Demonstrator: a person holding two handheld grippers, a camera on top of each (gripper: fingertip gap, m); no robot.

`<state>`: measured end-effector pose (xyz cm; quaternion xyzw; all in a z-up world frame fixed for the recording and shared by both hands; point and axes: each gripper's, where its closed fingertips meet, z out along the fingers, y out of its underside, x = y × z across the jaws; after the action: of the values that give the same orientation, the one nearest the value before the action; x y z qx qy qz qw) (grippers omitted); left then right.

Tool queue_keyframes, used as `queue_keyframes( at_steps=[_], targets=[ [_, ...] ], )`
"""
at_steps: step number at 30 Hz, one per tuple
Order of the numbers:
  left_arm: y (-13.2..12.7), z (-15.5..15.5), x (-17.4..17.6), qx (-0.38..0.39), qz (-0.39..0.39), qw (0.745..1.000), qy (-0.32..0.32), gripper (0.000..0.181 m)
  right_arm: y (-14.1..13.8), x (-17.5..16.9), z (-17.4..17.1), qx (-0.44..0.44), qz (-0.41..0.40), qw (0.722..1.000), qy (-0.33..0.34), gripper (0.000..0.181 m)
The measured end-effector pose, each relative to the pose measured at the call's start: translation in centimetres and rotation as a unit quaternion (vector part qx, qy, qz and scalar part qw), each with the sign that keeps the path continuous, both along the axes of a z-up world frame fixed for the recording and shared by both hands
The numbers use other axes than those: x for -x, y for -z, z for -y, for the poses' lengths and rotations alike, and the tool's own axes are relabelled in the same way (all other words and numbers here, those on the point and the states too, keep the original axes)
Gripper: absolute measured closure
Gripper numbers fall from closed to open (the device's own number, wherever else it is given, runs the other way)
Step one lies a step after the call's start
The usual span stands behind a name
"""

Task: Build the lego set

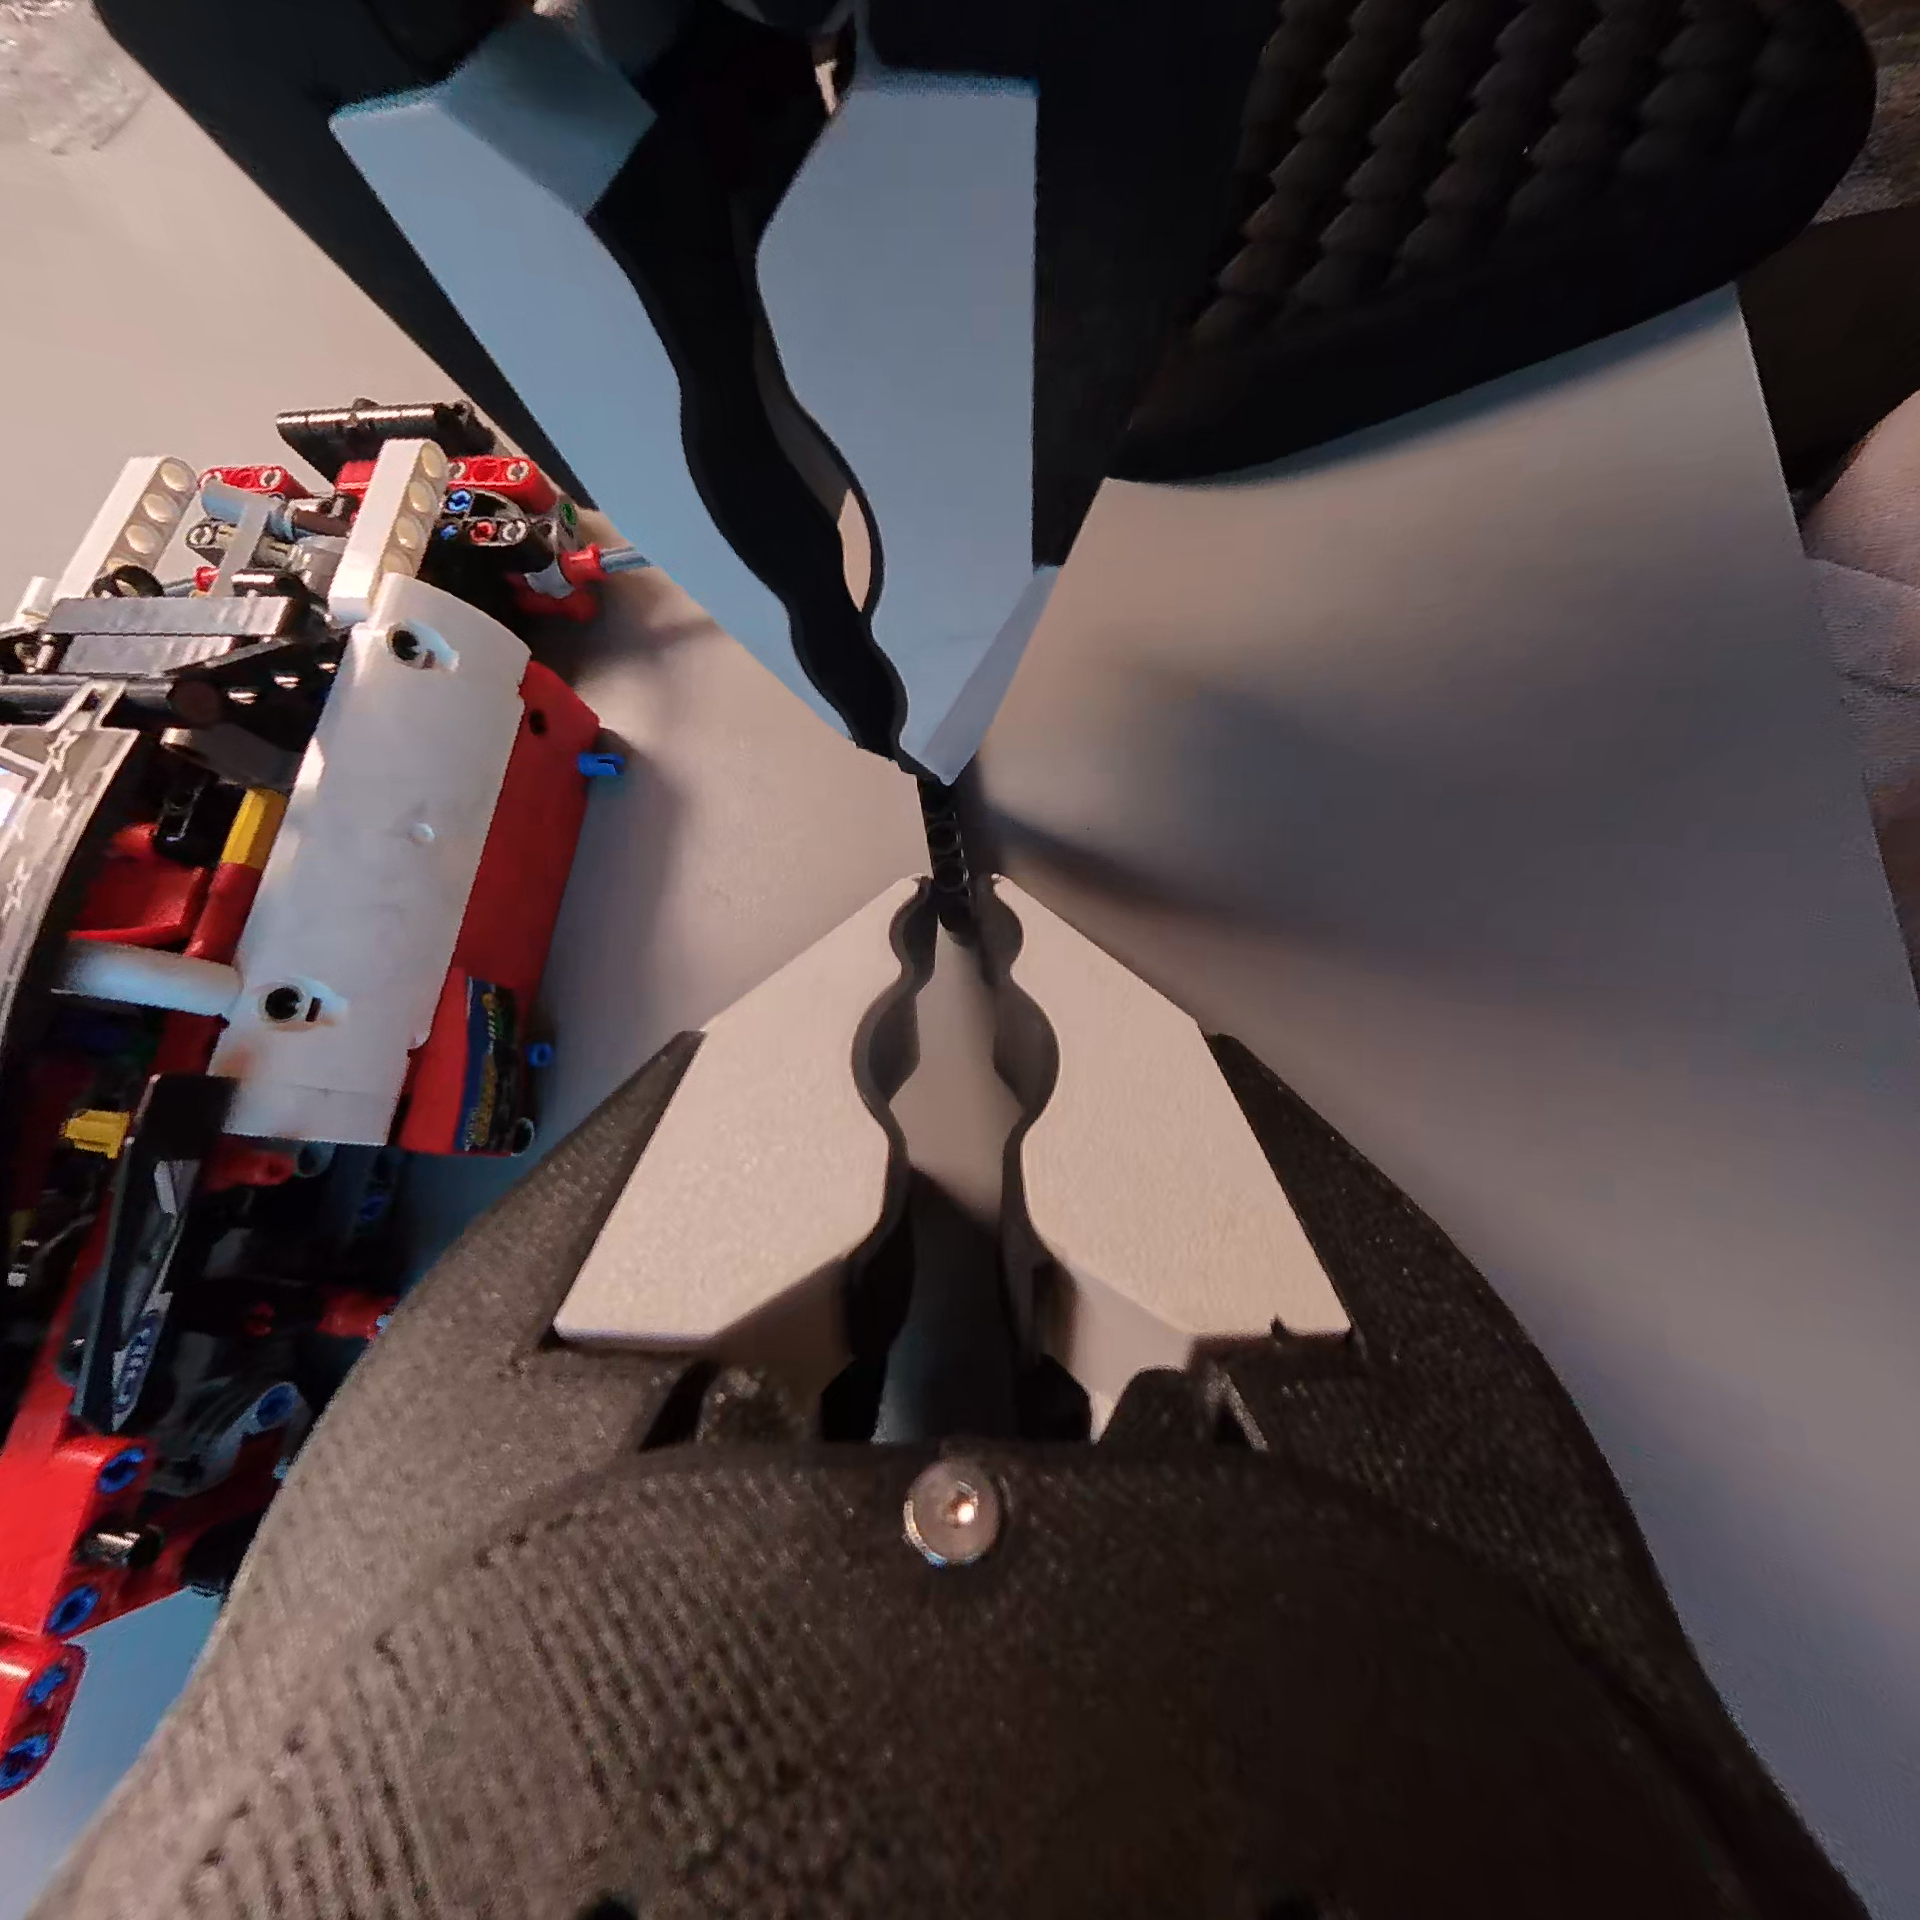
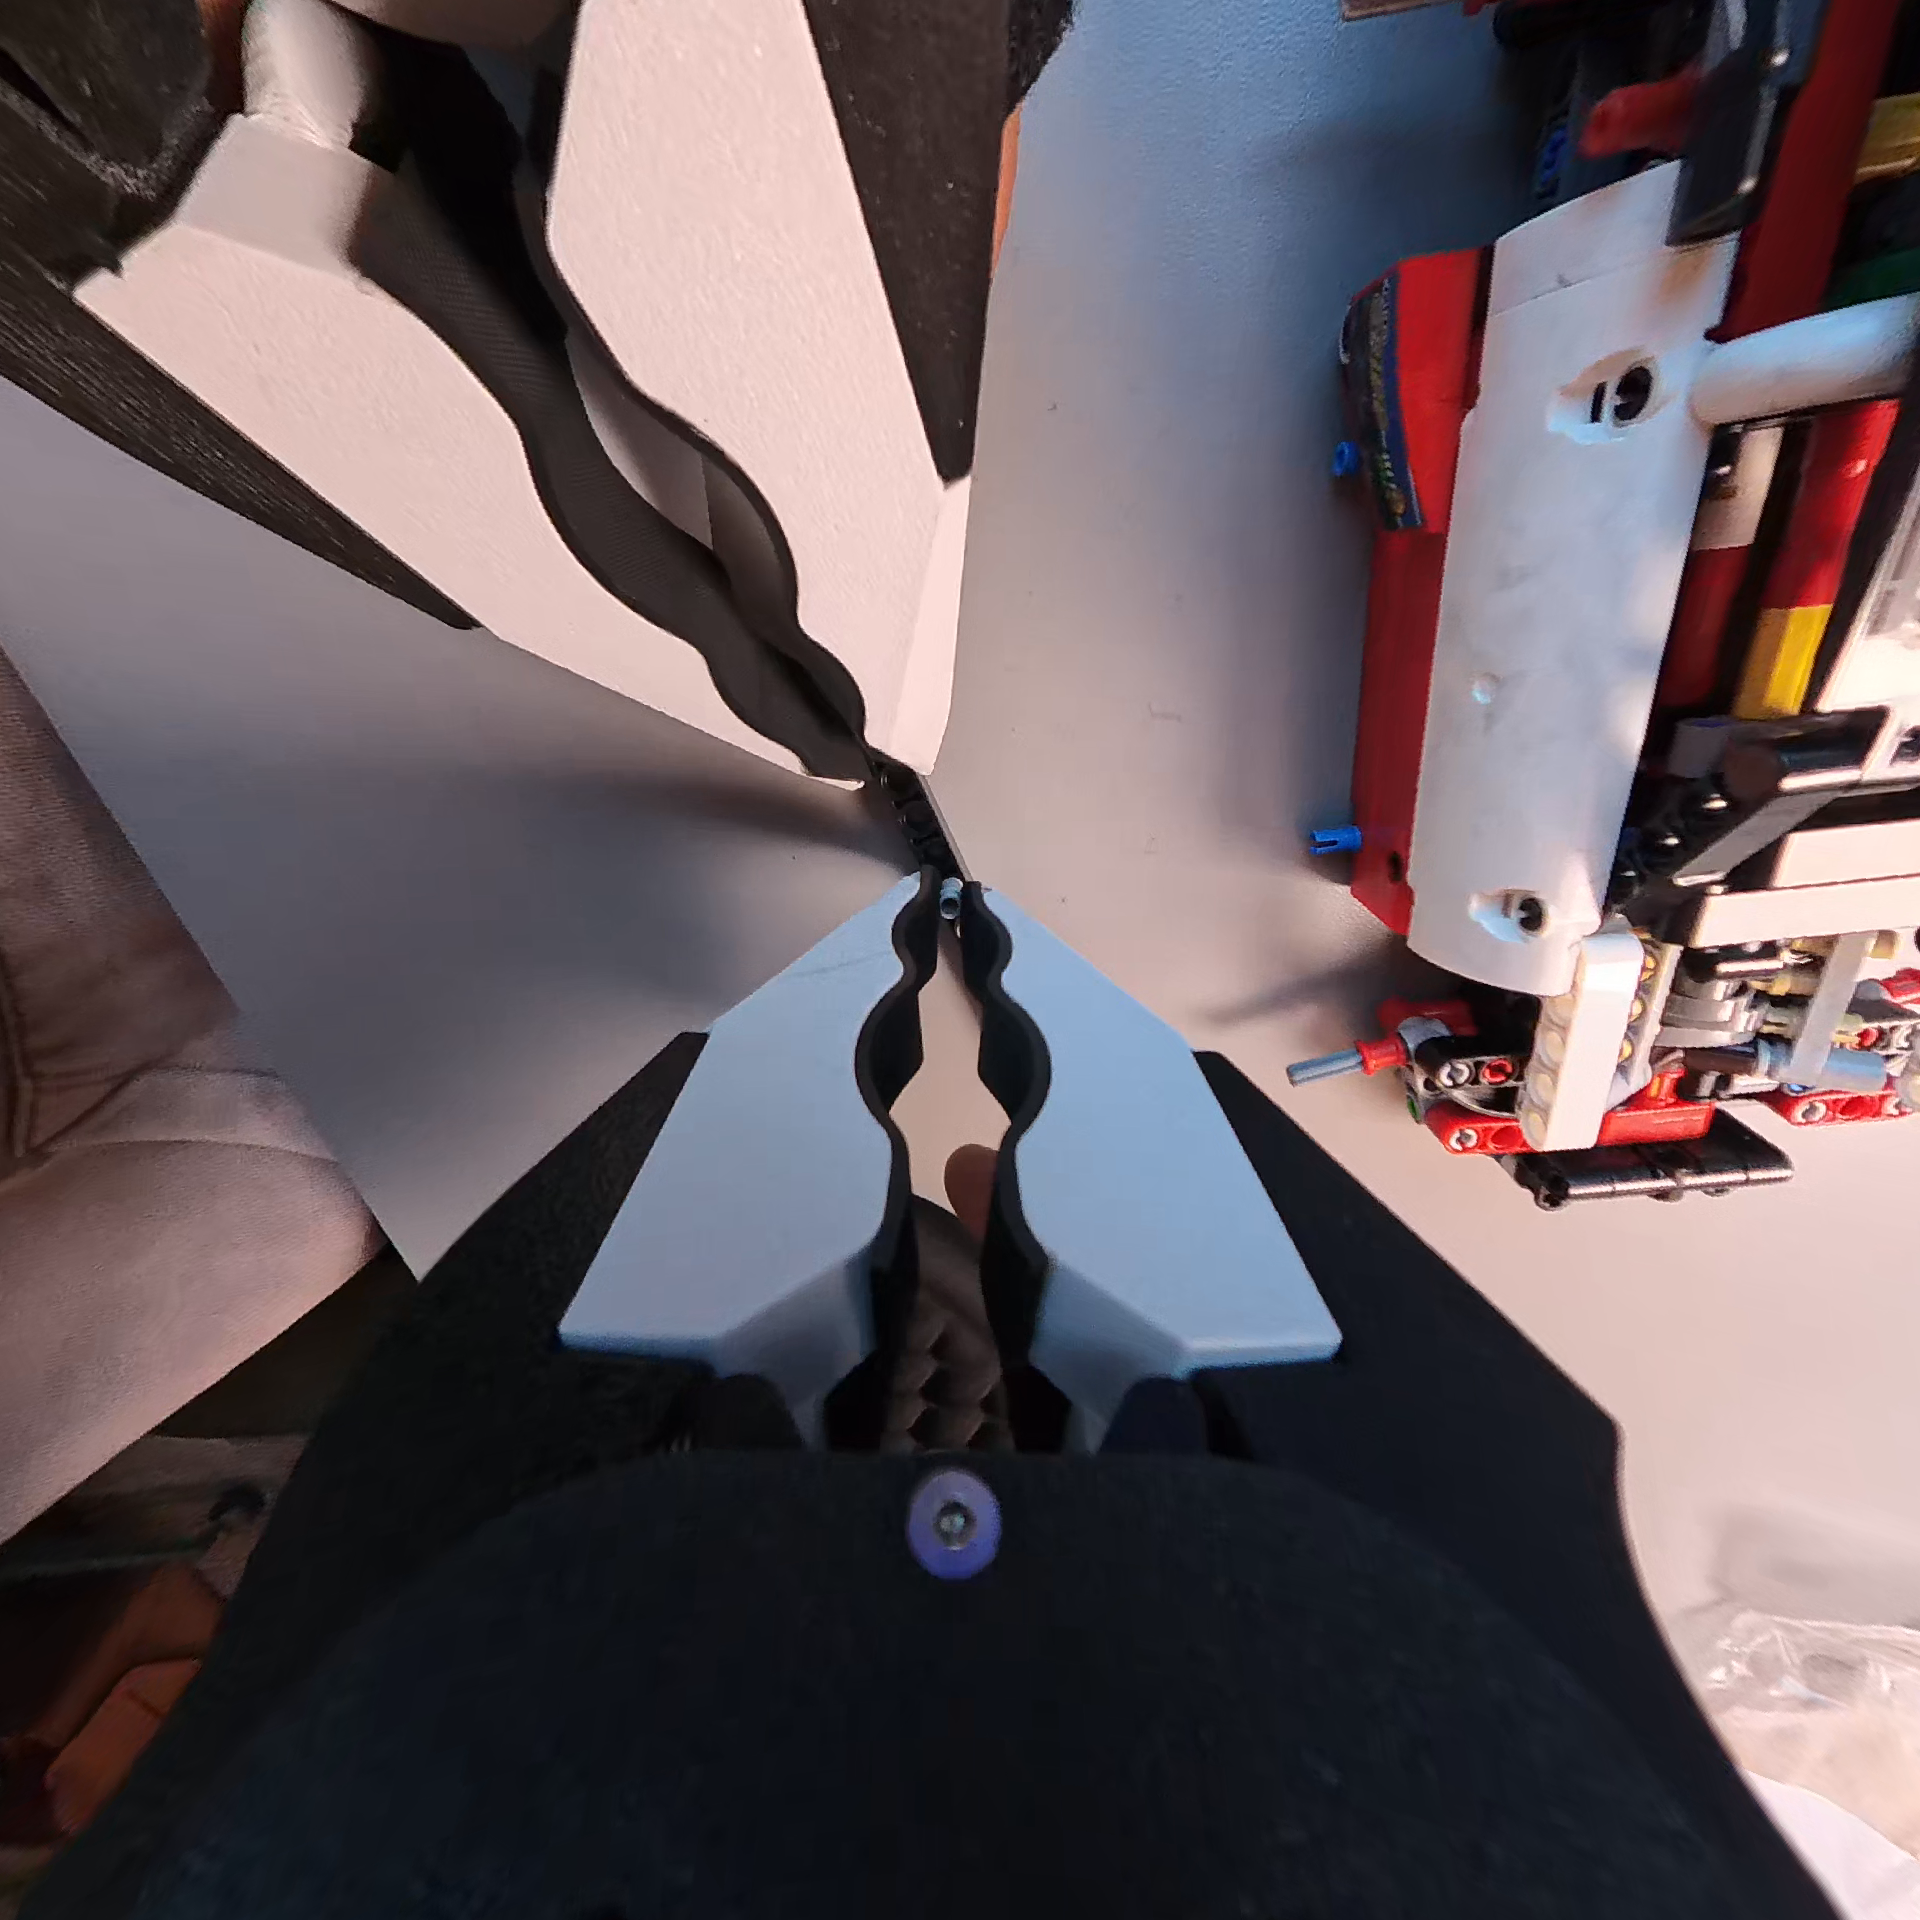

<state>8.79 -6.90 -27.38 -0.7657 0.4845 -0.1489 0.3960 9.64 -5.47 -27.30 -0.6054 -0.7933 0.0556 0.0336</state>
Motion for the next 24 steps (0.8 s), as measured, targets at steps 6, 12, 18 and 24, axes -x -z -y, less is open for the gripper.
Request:
queue_keyframes(
  at_steps=[6, 12, 18, 24],
  targets=[
    [0.0, 0.0, 0.0, -0.005, -0.004, 1.0, 0.001, 0.176, 0.2, 0.1, 0.0, -0.014, -0.003, 0.999, -0.028, 0.181],
    [0.1, 0.0, 0.0, -0.011, -0.007, 1.0, 0.001, 0.176, 0.5, 0.6, 0.7, 0.008, -0.03, 0.999, -0.036, 0.181],
    [0.1, -0.1, 0.1, -0.007, -0.001, 1.0, -0.006, 0.176, -1.2, 1.2, -1.2, 0.024, -0.133, 0.99, 0.03, 0.181],
    [0.1, -0.1, 0.1, -0.006, 0.0, 1.0, -0.009, 0.176, -8.5, -1.8, -5.7, 0.009, -0.285, 0.946, 0.155, 0.177]
  ],
)
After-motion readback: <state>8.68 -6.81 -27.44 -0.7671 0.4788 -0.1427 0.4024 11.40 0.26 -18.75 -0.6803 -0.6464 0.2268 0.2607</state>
